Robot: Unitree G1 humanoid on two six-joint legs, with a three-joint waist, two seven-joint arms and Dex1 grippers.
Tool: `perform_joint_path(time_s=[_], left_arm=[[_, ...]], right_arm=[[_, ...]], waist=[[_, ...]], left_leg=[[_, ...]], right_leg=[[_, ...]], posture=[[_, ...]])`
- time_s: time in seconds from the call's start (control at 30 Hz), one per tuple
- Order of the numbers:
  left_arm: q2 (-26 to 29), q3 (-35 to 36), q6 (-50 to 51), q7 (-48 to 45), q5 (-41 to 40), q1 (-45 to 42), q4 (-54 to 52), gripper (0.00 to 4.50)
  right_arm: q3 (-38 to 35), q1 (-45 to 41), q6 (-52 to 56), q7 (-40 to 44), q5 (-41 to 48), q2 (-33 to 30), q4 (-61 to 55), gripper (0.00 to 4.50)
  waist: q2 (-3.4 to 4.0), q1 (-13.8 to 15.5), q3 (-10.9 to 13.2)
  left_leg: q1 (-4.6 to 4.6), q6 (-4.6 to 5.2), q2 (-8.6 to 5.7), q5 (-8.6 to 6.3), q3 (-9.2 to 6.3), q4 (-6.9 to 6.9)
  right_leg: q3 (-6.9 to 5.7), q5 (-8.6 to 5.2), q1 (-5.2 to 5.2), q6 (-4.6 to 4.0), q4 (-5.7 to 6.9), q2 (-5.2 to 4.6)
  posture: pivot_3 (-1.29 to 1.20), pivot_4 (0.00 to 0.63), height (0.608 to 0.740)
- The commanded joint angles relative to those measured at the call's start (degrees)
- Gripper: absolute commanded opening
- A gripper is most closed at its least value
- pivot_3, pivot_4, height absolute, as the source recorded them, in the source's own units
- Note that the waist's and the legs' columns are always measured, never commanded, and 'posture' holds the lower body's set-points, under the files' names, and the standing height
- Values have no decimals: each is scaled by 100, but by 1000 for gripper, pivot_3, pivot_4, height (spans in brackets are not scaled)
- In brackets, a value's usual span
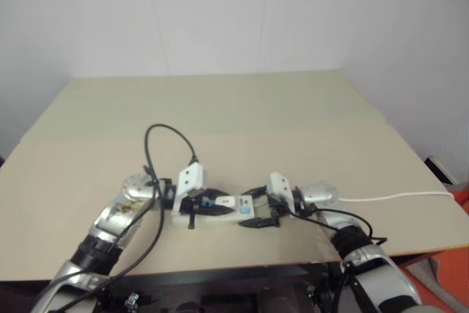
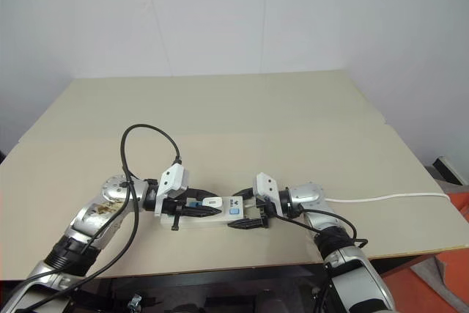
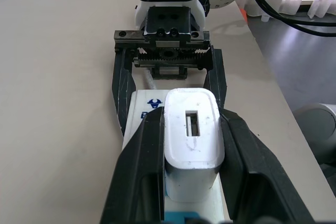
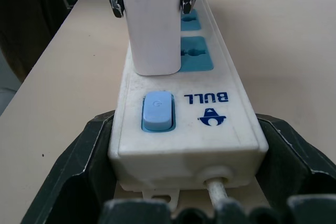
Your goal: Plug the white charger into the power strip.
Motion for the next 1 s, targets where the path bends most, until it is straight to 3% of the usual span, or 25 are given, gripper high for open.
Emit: perform_joint_path(time_s=[0.03,0.5,0.87,0.93,1.0], left_arm=[[144,-359,89,-387,288,197,391,1029],[117,-474,83,-429,395,79,522,1029],[-16,-81,338,-454,3,130,269,4332],[6,51,406,-480,-131,91,176,4465],[46,205,414,-438,-216,58,36,4500]], right_arm=[[11,83,65,44,-144,-133,48,3425],[0,90,85,-5,-141,-114,27,3425],[-11,80,79,-25,-134,-82,40,3425],[-12,65,67,-40,-142,-71,56,3425],[-29,47,113,-97,-145,-66,61,4142]], waist=[[0,-1,0],[0,0,1],[-13,19,17],[-14,17,19],[-16,16,24]], left_leg=[[-1,0,0,0,0,-2],[-2,0,0,0,0,-8],[-10,0,-3,0,-2,-9],[-10,0,-2,1,-3,-9],[-11,0,-2,1,-3,-9]], right_leg=[[0,0,-1,0,-1,0],[0,-2,-2,-1,-4,0],[-2,-1,-10,0,-4,-5],[-2,-1,-11,0,-4,-4],[-3,-1,-12,-1,-4,-4]], posture=[[0,150,740],[0,150,740],[0,150,740],[0,150,740],[0,150,740]])
